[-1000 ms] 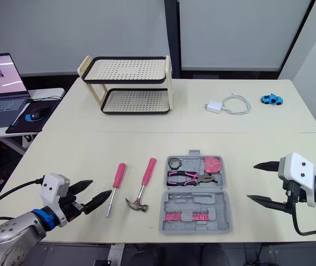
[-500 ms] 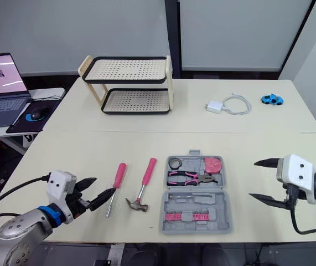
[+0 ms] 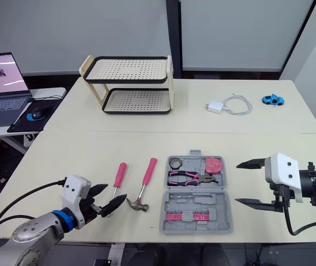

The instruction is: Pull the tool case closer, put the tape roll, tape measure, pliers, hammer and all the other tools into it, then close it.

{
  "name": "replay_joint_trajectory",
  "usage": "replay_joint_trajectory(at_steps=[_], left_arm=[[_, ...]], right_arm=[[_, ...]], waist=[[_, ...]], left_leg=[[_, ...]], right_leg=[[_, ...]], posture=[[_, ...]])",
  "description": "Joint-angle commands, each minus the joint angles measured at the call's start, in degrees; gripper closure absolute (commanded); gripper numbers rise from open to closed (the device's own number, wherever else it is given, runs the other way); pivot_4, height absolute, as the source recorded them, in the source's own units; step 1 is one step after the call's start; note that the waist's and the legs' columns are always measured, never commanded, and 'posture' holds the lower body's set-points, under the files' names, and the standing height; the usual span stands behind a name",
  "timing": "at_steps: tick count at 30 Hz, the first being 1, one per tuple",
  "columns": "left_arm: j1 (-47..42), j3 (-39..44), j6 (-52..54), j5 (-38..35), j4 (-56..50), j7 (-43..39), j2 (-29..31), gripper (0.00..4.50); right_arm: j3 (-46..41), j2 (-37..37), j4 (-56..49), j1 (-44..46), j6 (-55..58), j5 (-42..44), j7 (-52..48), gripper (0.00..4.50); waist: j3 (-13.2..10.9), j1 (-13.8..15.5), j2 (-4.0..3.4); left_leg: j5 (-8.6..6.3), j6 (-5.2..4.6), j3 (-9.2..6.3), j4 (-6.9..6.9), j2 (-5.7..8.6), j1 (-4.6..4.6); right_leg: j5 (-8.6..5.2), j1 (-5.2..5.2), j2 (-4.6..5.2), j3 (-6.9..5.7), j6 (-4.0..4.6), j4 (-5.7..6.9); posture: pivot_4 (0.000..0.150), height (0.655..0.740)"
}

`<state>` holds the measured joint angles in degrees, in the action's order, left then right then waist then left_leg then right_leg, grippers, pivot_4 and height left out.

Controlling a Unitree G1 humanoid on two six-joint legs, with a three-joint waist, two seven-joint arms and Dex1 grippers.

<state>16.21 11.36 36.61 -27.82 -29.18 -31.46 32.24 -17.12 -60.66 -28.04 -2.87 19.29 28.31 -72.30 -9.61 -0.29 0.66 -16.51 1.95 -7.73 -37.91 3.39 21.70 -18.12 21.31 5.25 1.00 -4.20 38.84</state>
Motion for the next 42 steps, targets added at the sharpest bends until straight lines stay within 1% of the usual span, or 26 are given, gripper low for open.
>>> replay_joint_trajectory(at_steps=[1,13,18,23,30,34,42], left_arm=[[-2.05,-2.78,1.75,1.32,-2.61,2.74,-0.64,0.0],[-10.06,-11.39,9.07,5.91,-1.73,11.36,-4.36,0.0],[-12.87,-13.06,11.61,7.63,-1.43,14.32,-6.24,0.0],[-13.23,-12.52,13.42,7.52,-2.12,15.2,-7.09,0.0],[-12.87,-12.18,14.8,7.66,-2.17,13.55,-5.22,0.0],[-15.0,-14.44,16.09,9.2,-0.84,15.28,-6.33,0.0],[-18.97,-16.27,17.85,11.31,3.01,17.26,-8.71,0.0]], right_arm=[[1.18,-0.66,-2.27,2.14,1.1,1.86,0.06,0.04],[7.06,-0.14,-3.64,7.92,3.5,3.11,0.43,0.04],[8.46,0.15,-3.91,8.85,3.92,3.15,0.5,0.04],[8.74,0.28,-4.43,8.92,3.96,3.34,0.69,0.04],[8.94,0.7,-4.82,8.64,3.92,3.23,1.18,0.04],[9.04,0.91,-5.27,8.01,3.89,3.2,1.7,0.04],[9.03,0.77,-5.17,7.39,3.7,2.87,1.59,0.04]], waist=[[0.0,0.13,0.0],[-0.01,0.18,0.04],[-0.02,0.19,0.05],[-0.02,0.18,0.05],[-0.02,0.19,0.05],[-0.02,0.25,0.05],[-0.03,0.27,0.07]], left_leg=[[0.0,0.0,-0.01,-0.01,0.0,0.0],[0.01,0.01,-0.02,-0.02,0.02,0.02],[0.01,0.01,-0.01,-0.03,0.03,0.03],[0.01,0.02,-0.01,-0.03,0.02,0.04],[0.01,0.02,-0.02,-0.03,0.02,0.04],[0.01,0.02,-0.02,-0.04,0.04,0.05],[0.02,0.03,-0.03,-0.05,0.03,0.05]], right_leg=[[0.0,0.0,0.0,-0.01,0.0,0.0],[0.0,0.01,0.0,-0.02,-0.01,0.0],[0.01,0.02,0.0,-0.02,-0.01,0.0],[0.01,0.04,0.0,-0.02,-0.01,0.0],[0.01,0.04,0.0,-0.02,-0.01,0.01],[0.01,0.03,0.0,-0.02,-0.01,0.0],[0.01,0.03,0.0,-0.03,-0.01,0.02]], posture=[[0.15,0.74],[0.15,0.74],[0.15,0.74],[0.15,0.74],[0.15,0.74],[0.15,0.74],[0.15,0.74]])
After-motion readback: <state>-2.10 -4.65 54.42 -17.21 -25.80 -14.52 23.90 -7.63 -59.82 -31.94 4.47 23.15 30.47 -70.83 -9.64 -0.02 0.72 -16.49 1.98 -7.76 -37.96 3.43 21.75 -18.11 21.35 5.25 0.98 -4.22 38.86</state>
